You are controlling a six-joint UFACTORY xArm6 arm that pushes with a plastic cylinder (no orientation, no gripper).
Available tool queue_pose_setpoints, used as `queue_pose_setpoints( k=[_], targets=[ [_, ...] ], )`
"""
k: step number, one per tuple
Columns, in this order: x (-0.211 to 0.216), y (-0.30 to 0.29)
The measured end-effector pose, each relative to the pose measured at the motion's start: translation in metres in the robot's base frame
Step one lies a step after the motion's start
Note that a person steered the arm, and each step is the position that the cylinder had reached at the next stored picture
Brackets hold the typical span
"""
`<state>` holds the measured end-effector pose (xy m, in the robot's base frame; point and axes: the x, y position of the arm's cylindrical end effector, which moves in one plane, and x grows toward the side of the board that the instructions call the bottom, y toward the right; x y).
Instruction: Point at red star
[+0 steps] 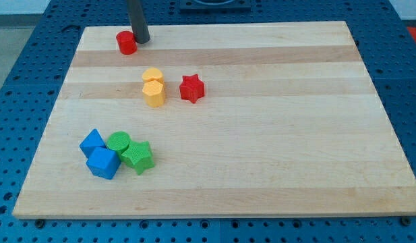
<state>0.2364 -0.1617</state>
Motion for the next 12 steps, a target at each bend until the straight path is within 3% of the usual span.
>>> queue_pose_setpoints(
  k=[1, 3, 4, 9, 12],
  targets=[
    [0.0, 0.0],
    [0.02, 0.11],
    [0.026, 0.124],
    [0.043, 0.137],
    [0.1, 0.157]
  ],
)
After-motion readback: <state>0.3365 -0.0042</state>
